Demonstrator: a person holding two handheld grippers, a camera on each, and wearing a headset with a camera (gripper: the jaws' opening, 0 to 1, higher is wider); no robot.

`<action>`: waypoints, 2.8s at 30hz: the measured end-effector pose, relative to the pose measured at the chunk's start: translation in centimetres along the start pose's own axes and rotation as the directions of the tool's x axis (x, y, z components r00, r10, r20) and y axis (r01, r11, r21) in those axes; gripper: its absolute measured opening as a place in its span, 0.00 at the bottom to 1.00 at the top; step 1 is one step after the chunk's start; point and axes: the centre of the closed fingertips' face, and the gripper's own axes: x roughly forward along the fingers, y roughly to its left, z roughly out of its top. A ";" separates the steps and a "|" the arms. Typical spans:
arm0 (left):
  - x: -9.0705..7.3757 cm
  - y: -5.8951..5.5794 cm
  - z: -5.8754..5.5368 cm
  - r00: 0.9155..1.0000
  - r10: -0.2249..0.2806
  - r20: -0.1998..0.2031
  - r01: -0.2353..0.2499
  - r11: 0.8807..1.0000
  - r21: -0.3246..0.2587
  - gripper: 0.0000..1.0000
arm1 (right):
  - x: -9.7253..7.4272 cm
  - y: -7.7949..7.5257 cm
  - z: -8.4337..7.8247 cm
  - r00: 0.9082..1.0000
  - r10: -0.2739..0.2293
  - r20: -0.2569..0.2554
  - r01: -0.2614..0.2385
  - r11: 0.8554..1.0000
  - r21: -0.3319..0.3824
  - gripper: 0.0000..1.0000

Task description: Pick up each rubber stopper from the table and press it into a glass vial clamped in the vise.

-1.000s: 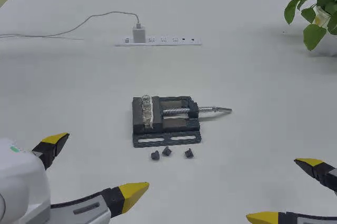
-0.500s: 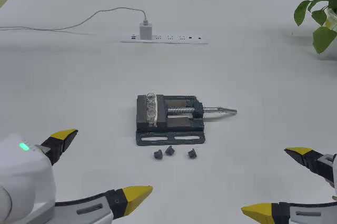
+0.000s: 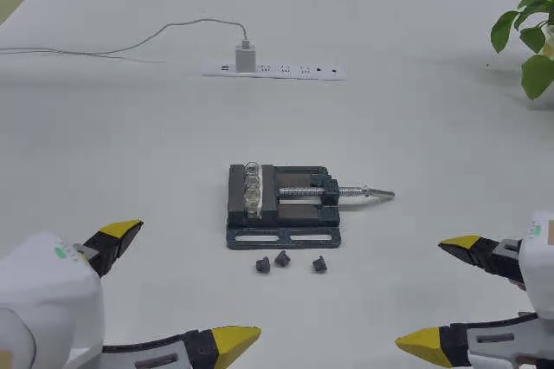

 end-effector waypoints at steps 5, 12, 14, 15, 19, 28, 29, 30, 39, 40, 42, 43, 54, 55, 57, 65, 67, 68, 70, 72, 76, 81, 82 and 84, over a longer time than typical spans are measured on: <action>0.1 0.1 0.0 1.000 -0.002 -0.001 0.002 1.000 0.004 0.99 | 0.8 -0.3 1.2 0.999 0.036 -0.014 -0.037 0.997 -0.068 0.74; 0.0 0.2 -0.3 1.000 -0.002 -0.008 0.002 1.000 0.011 0.99 | 1.9 -0.9 2.4 0.997 0.064 -0.034 -0.068 0.988 -0.138 0.69; 0.0 0.3 -0.4 1.000 -0.002 -0.013 0.003 1.000 0.013 0.99 | 2.1 -1.1 2.6 0.997 0.072 -0.035 -0.076 0.986 -0.148 0.68; 0.0 0.3 -0.5 1.000 -0.003 -0.013 0.003 1.000 0.013 0.99 | 2.2 -1.1 2.7 0.997 0.074 -0.037 -0.079 0.985 -0.152 0.67; -0.1 0.2 -0.6 1.000 -0.007 -0.018 0.008 1.000 0.011 0.99 | 2.8 -1.1 2.9 0.995 0.090 -0.050 -0.098 0.979 -0.181 0.65; 0.1 0.0 -0.8 1.000 -0.010 -0.022 0.010 1.000 0.008 0.98 | 4.1 -0.8 2.8 0.990 0.118 -0.083 -0.136 0.958 -0.251 0.56; 0.2 0.0 -0.8 1.000 -0.010 -0.023 0.011 1.000 0.009 0.98 | 4.3 -0.9 2.8 0.989 0.119 -0.088 -0.138 0.955 -0.262 0.55; 0.2 0.0 -0.8 1.000 -0.011 -0.024 0.011 1.000 0.008 0.98 | 4.4 -0.8 2.8 0.988 0.121 -0.091 -0.141 0.954 -0.266 0.54; 0.3 -0.1 -1.0 0.999 -0.016 -0.031 0.016 1.000 0.005 0.97 | 5.4 -0.6 3.1 0.980 0.151 -0.128 -0.186 0.922 -0.339 0.47; 0.3 0.0 -1.0 0.999 -0.015 -0.032 0.015 1.000 0.005 0.97 | 5.5 -0.6 3.2 0.980 0.152 -0.129 -0.189 0.919 -0.346 0.46; 0.3 0.0 -0.9 0.999 -0.014 -0.031 0.015 1.000 0.003 0.97 | 5.8 -0.5 3.4 0.978 0.161 -0.131 -0.198 0.912 -0.360 0.43; 0.3 0.0 -0.9 0.999 -0.014 -0.030 0.014 1.000 0.002 0.97 | 5.9 -0.4 3.5 0.978 0.165 -0.131 -0.202 0.909 -0.363 0.42; 0.2 0.0 -1.0 0.999 -0.015 -0.034 0.015 1.000 -0.007 0.97 | 7.4 0.0 3.5 0.967 0.198 -0.159 -0.247 0.874 -0.418 0.32; 0.2 0.0 -1.0 0.999 -0.015 -0.034 0.015 1.000 -0.008 0.97 | 7.5 0.0 3.5 0.966 0.201 -0.163 -0.252 0.870 -0.423 0.31; 0.2 0.0 -1.1 0.999 -0.015 -0.036 0.015 1.000 -0.008 0.97 | 7.7 0.0 3.5 0.965 0.199 -0.170 -0.255 0.862 -0.438 0.30; 0.3 -0.1 -1.1 0.999 -0.019 -0.038 0.018 1.000 -0.014 0.96 | 8.4 0.2 3.5 0.958 0.221 -0.185 -0.283 0.839 -0.465 0.23; 0.4 -0.2 -1.1 0.999 -0.020 -0.038 0.019 1.000 -0.015 0.96 | 8.6 0.2 3.4 0.956 0.223 -0.190 -0.288 0.832 -0.474 0.21; 0.4 -0.2 -1.1 0.999 -0.019 -0.038 0.019 1.000 -0.015 0.96 | 8.7 0.2 3.4 0.956 0.223 -0.191 -0.288 0.831 -0.476 0.21; 0.4 -0.2 -1.2 0.999 -0.019 -0.039 0.019 1.000 -0.016 0.96 | 8.8 0.2 3.4 0.956 0.223 -0.193 -0.290 0.827 -0.481 0.20; 0.4 -0.3 -1.2 0.999 -0.019 -0.039 0.018 1.000 -0.019 0.96 | 9.0 0.3 3.3 0.954 0.224 -0.199 -0.295 0.822 -0.488 0.20; 0.4 -0.2 -1.4 0.999 -0.016 -0.041 0.015 1.000 -0.021 0.96 | 9.2 0.5 3.1 0.949 0.231 -0.215 -0.310 0.803 -0.509 0.18; 0.3 -0.1 -1.5 0.999 -0.011 -0.042 0.010 1.000 -0.027 0.96 | 9.5 0.5 3.3 0.947 0.235 -0.219 -0.317 0.788 -0.527 0.16; 0.3 -0.1 -1.5 0.999 -0.009 -0.043 0.008 1.000 -0.028 0.96 | 9.6 0.5 3.4 0.947 0.236 -0.219 -0.319 0.785 -0.531 0.15; 0.2 0.0 -1.6 0.999 -0.006 -0.043 0.005 1.000 -0.030 0.96 | 9.7 0.5 3.5 0.945 0.241 -0.219 -0.323 0.783 -0.531 0.14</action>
